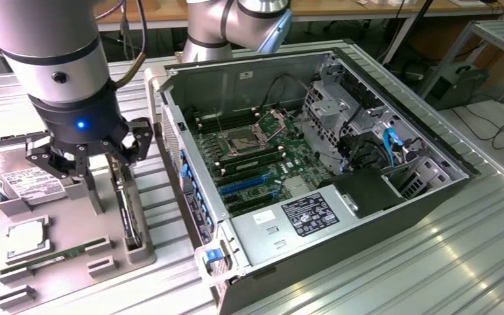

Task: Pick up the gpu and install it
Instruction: 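Pick up the gpu and move the gpu toward the slot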

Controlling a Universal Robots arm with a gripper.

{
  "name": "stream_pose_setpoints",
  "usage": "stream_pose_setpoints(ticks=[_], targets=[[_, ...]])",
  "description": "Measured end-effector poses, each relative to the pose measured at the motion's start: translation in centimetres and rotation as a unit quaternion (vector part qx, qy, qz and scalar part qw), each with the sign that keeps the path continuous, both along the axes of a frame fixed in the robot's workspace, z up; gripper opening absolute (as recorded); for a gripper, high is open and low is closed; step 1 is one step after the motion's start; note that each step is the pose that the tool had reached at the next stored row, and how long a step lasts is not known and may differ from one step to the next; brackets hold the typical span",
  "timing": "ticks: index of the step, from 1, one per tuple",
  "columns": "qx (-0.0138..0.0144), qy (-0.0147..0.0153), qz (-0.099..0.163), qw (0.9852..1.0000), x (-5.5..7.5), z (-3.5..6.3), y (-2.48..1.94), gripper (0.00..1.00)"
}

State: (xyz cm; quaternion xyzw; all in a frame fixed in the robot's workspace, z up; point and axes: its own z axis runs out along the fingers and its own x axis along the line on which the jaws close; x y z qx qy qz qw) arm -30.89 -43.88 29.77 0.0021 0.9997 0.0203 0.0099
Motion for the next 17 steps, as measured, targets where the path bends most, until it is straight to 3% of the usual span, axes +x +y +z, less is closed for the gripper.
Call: stream_pose_setpoints(ticks=[6, 17], targets=[[0.0000, 0.0000, 0.000, 1.0000, 0.0, -1.00, -0.66, 0.54], [0.0000, 0.0000, 0.004, 1.0000, 0.0, -3.21, -0.83, 0.54]])
